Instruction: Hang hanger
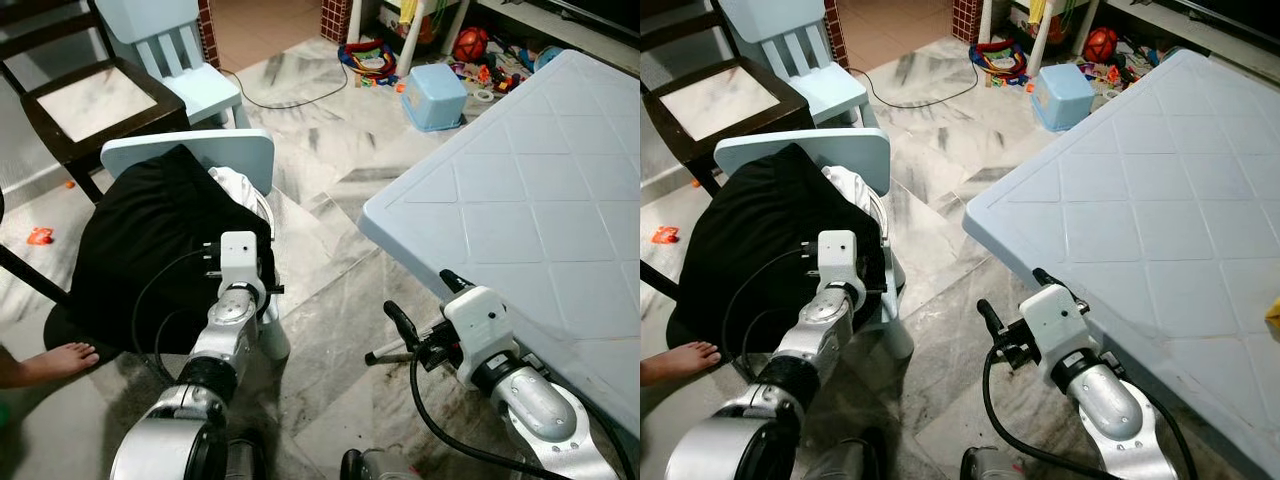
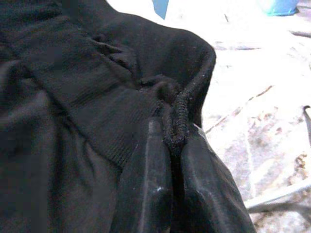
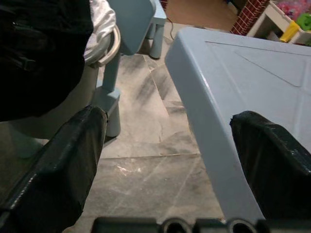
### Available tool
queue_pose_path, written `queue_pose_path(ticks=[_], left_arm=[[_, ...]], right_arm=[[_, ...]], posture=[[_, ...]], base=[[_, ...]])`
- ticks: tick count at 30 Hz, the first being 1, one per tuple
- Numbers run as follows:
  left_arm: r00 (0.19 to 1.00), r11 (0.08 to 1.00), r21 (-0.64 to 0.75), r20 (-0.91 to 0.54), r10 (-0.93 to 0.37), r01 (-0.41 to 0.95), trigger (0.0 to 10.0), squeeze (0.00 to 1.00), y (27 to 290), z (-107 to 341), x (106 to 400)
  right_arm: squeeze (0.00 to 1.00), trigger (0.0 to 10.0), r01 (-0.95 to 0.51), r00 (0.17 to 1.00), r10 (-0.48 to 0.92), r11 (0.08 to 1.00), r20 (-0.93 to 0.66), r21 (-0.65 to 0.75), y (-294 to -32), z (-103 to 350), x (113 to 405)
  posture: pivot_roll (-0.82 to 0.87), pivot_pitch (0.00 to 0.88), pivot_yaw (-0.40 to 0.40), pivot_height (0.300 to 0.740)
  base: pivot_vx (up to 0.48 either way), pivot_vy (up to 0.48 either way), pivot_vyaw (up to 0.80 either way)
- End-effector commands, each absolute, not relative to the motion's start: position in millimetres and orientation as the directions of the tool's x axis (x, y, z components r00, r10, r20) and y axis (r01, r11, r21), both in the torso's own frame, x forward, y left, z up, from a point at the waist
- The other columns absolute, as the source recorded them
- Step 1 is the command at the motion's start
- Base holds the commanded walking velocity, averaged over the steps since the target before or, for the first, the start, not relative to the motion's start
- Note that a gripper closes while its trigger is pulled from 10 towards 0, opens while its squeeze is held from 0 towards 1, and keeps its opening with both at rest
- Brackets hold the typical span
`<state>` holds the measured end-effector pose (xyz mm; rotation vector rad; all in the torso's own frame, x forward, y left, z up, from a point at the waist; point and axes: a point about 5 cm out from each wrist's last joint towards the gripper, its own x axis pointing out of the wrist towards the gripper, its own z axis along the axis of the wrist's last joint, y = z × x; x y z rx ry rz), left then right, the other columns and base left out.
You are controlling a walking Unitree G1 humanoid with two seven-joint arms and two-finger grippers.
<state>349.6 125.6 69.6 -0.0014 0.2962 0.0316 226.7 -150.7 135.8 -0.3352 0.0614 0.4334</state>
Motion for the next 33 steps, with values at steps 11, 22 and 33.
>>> queue_pose_path(ticks=[11, 22, 33], left_arm=[[0.962, 0.994, 0.101, -0.274, -0.010, 0.039, 0.0, 0.00, 159.5, 74.1, 306.0], [0.960, 0.987, 0.132, -0.277, -0.051, 0.090, 0.0, 0.00, 167.9, 97.8, 258.8], [0.975, 0.978, 0.170, -0.204, -0.086, 0.122, 0.1, 0.00, 160.7, 120.0, 254.7]], right_arm=[[0.00, 10.0, -0.473, 0.881, 0.458, 0.836, -0.120, -0.277, -137.2, 125.4, 235.5], [0.00, 10.0, -0.476, 0.879, 0.467, 0.841, -0.097, -0.259, -127.5, 117.9, 247.0], [0.00, 10.0, -0.441, 0.897, 0.435, 0.865, -0.080, -0.239, -128.0, 110.9, 253.9]], posture=[[-0.05, 0.129, 0.019, 0.740], [0.04, 0.119, 0.047, 0.740], [0.05, 0.062, 0.045, 0.740]], base=[[0.000, 0.000, 0.00], [0.000, 0.000, 0.00], [0.000, 0.000, 0.00]])
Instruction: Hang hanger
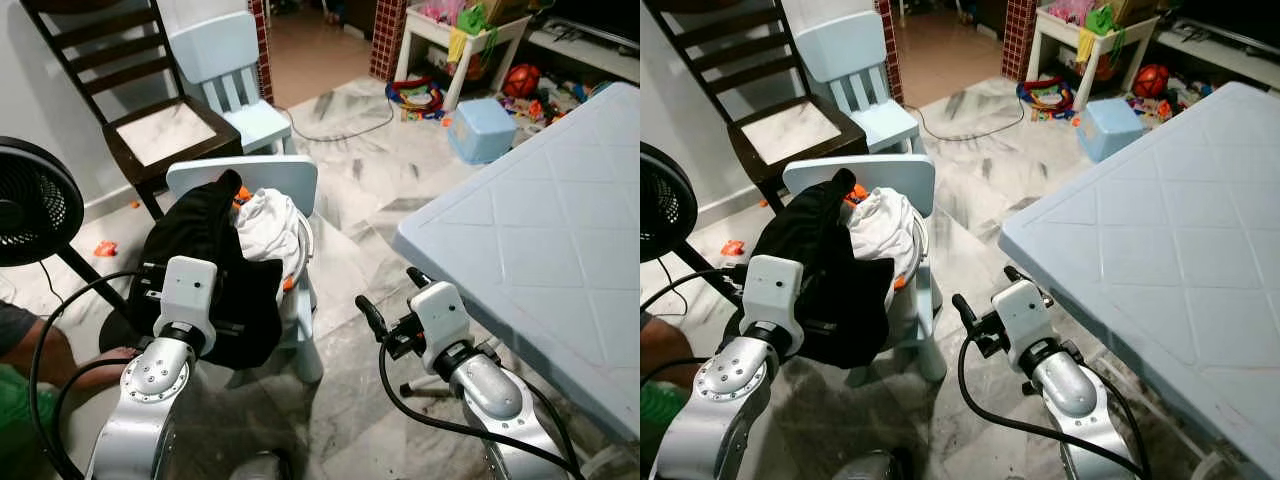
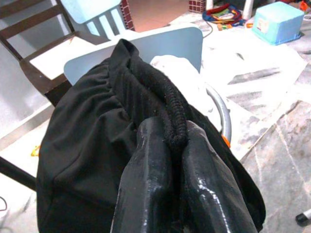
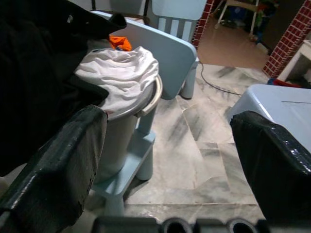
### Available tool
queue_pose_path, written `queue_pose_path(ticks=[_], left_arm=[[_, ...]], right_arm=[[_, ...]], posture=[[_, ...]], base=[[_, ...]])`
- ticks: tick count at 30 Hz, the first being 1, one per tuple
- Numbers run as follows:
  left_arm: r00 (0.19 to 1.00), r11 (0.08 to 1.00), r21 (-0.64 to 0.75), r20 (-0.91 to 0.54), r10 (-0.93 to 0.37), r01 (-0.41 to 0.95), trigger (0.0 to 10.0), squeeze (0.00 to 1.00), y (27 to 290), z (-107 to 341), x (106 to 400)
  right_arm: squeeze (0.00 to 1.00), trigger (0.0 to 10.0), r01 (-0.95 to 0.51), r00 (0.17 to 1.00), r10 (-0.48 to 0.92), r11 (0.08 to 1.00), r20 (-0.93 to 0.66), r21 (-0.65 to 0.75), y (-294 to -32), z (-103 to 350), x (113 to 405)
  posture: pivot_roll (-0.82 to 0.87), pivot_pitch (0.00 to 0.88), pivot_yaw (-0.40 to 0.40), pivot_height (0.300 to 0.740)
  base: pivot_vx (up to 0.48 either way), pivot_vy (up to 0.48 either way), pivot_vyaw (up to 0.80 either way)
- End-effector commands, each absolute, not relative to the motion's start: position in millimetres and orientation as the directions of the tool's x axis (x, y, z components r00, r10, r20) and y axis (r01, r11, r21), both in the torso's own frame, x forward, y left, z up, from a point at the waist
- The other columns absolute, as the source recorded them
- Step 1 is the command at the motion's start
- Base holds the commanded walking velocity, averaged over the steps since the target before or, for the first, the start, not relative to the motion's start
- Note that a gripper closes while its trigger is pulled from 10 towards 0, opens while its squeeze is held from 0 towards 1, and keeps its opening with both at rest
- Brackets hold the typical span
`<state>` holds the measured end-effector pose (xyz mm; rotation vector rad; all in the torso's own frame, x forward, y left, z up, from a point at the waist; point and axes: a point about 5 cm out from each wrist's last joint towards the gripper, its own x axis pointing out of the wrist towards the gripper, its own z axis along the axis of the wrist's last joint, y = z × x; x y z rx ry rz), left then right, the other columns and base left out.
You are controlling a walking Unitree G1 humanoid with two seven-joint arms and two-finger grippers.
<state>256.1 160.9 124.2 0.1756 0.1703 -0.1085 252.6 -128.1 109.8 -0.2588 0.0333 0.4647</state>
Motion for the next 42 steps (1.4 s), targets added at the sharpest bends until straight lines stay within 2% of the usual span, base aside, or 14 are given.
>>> queue_pose_path(ticks=[1, 2, 3, 10, 11, 12, 14, 15, 24, 42], left_arm=[[0.975, 0.978, 0.170, -0.204, -0.086, 0.122, 0.1, 0.00, 160.7, 120.0, 254.7], [0.977, 0.980, 0.154, -0.189, -0.094, 0.124, 0.3, 0.00, 158.6, 120.2, 253.4], [0.979, 0.981, 0.145, -0.179, -0.100, 0.127, 0.0, 0.00, 157.2, 120.8, 252.8], [0.986, 0.980, 0.120, -0.062, -0.152, 0.158, 0.0, 0.00, 144.3, 137.6, 253.0], [0.984, 0.976, 0.128, -0.040, -0.172, 0.176, 1.3, 0.00, 140.7, 140.6, 253.7], [0.983, 0.973, 0.140, -0.027, -0.181, 0.183, 2.0, 0.00, 139.4, 142.3, 254.1], [0.983, 0.974, 0.139, -0.026, -0.180, 0.181, 6.0, 0.00, 138.7, 141.8, 254.2], [0.985, 0.976, 0.136, -0.031, -0.169, 0.172, 10.0, 0.00, 138.2, 140.1, 254.4], [0.988, 0.981, 0.112, -0.024, -0.154, 0.156, 10.0, 0.00, 134.4, 134.3, 259.7], [0.990, 0.984, 0.120, 0.010, -0.138, 0.136, 10.0, 0.00, 129.1, 132.7, 268.0]], right_arm=[[0.00, 10.0, -0.441, 0.897, 0.435, 0.865, -0.080, -0.239, -128.0, 110.9, 253.9], [0.00, 10.0, -0.438, 0.898, 0.433, 0.866, -0.077, -0.241, -129.4, 111.1, 254.3], [0.00, 10.0, -0.436, 0.899, 0.431, 0.867, -0.076, -0.242, -130.2, 110.9, 254.2], [0.00, 10.0, -0.380, 0.925, 0.376, 0.908, -0.059, -0.177, -140.5, 112.5, 254.7], [0.00, 10.0, -0.362, 0.932, 0.358, 0.922, -0.055, -0.135, -142.6, 112.8, 254.8], [0.00, 10.0, -0.353, 0.936, 0.349, 0.929, -0.054, -0.114, -142.9, 113.1, 254.5], [0.00, 10.0, -0.353, 0.935, 0.350, 0.929, -0.053, -0.114, -142.4, 113.1, 254.1], [0.00, 10.0, -0.354, 0.935, 0.350, 0.928, -0.053, -0.114, -142.4, 112.7, 253.9], [0.00, 10.0, -0.283, 0.958, 0.283, 0.959, -0.051, 0.010, -146.8, 112.1, 252.7], [0.00, 10.0, -0.284, 0.957, 0.286, 0.958, -0.055, 0.047, -137.6, 111.9, 255.1]], posture=[[0.05, 0.062, 0.045, 0.740], [0.05, 0.055, 0.037, 0.740], [0.05, 0.053, 0.036, 0.740], [0.03, 0.035, 0.025, 0.740], [0.03, 0.025, 0.024, 0.740], [0.03, 0.025, 0.024, 0.740], [0.02, 0.016, 0.029, 0.740], [0.01, 0.012, 0.030, 0.740], [-0.01, 0.000, 0.024, 0.740], [-0.01, 0.016, 0.025, 0.740]], base=[[0.000, 0.000, 0.00], [0.000, 0.000, 0.00], [0.000, 0.000, 0.00], [0.000, 0.000, 0.00], [0.000, 0.000, 0.00], [0.000, 0.000, 0.00], [0.000, 0.000, 0.00], [0.000, 0.000, 0.00], [0.000, 0.000, 0.00], [0.000, 0.000, 0.00]])
